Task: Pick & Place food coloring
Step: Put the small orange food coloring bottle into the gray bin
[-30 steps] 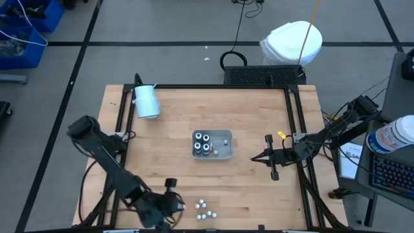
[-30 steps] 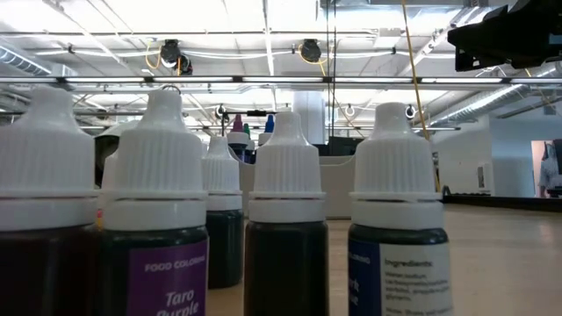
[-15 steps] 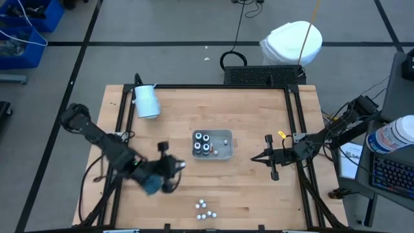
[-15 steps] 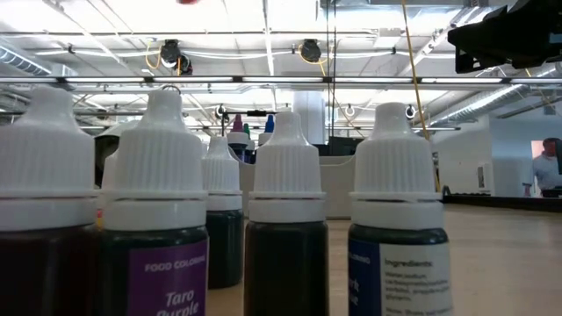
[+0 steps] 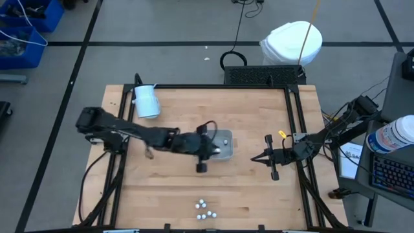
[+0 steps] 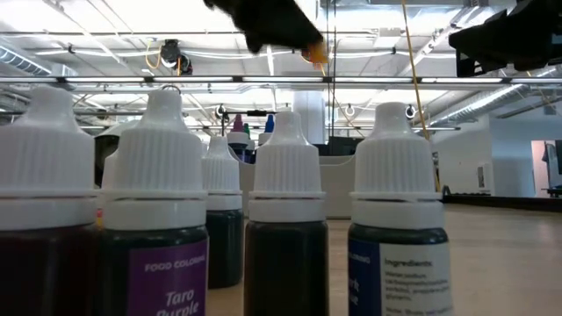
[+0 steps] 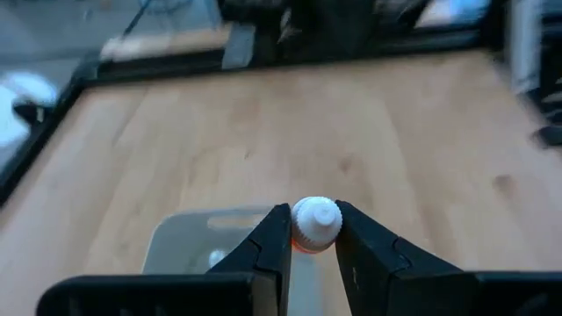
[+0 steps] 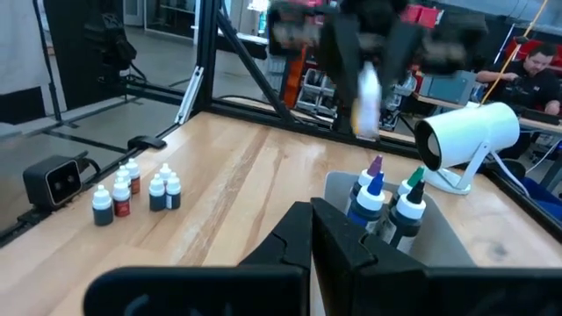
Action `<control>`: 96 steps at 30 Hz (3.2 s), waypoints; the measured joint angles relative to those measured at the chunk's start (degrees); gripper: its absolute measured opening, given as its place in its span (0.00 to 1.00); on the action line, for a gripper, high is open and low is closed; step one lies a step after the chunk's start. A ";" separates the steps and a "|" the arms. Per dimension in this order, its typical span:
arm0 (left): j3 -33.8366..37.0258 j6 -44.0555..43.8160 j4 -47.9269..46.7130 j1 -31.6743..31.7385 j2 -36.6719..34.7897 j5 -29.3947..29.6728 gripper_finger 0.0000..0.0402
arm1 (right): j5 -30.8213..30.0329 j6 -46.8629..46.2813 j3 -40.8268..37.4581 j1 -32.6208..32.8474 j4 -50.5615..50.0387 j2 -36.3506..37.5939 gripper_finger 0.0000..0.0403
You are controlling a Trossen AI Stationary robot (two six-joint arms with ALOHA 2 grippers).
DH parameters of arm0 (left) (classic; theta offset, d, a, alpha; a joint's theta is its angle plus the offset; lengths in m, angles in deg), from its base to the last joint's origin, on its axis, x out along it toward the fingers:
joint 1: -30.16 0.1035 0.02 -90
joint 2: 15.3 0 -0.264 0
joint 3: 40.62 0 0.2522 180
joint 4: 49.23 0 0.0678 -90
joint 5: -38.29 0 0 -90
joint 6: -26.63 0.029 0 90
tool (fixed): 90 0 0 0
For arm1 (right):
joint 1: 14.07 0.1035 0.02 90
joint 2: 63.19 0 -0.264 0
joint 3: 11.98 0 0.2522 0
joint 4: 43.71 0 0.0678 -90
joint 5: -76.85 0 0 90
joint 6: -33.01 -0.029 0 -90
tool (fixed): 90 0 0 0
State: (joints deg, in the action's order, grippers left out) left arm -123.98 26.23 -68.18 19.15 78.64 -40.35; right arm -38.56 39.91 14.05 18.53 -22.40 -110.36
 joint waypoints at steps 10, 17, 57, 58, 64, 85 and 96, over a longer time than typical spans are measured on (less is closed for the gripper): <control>0.01 -3.93 9.87 2.62 10.41 -1.13 0.19 | -0.01 -0.22 -0.89 0.00 0.70 0.01 0.00; 0.01 -14.50 9.63 -0.88 11.66 12.45 0.19 | -0.02 -0.22 -0.89 0.00 0.68 0.01 0.00; -18.09 -27.90 -13.05 -9.63 24.51 35.18 0.19 | -0.04 -0.20 -0.96 0.00 2.72 0.01 0.00; -18.09 -28.96 -13.55 -9.63 24.51 35.17 0.19 | -0.04 -0.19 -0.97 0.00 2.48 0.00 0.00; -18.00 -33.79 -16.46 -9.81 25.96 34.89 0.19 | -0.04 -0.20 -0.96 0.00 2.42 0.01 0.00; -17.94 -32.61 -17.66 -6.39 26.85 33.38 0.19 | -0.01 -0.22 -0.96 0.00 2.80 0.01 0.00; -17.94 -29.44 -17.25 -4.31 26.85 27.31 0.19 | -0.01 -0.21 -0.96 0.00 2.82 0.01 0.00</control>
State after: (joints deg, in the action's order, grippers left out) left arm -141.91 -3.22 -85.43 14.84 105.49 -13.04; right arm -38.58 39.70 13.09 18.53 -19.58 -110.35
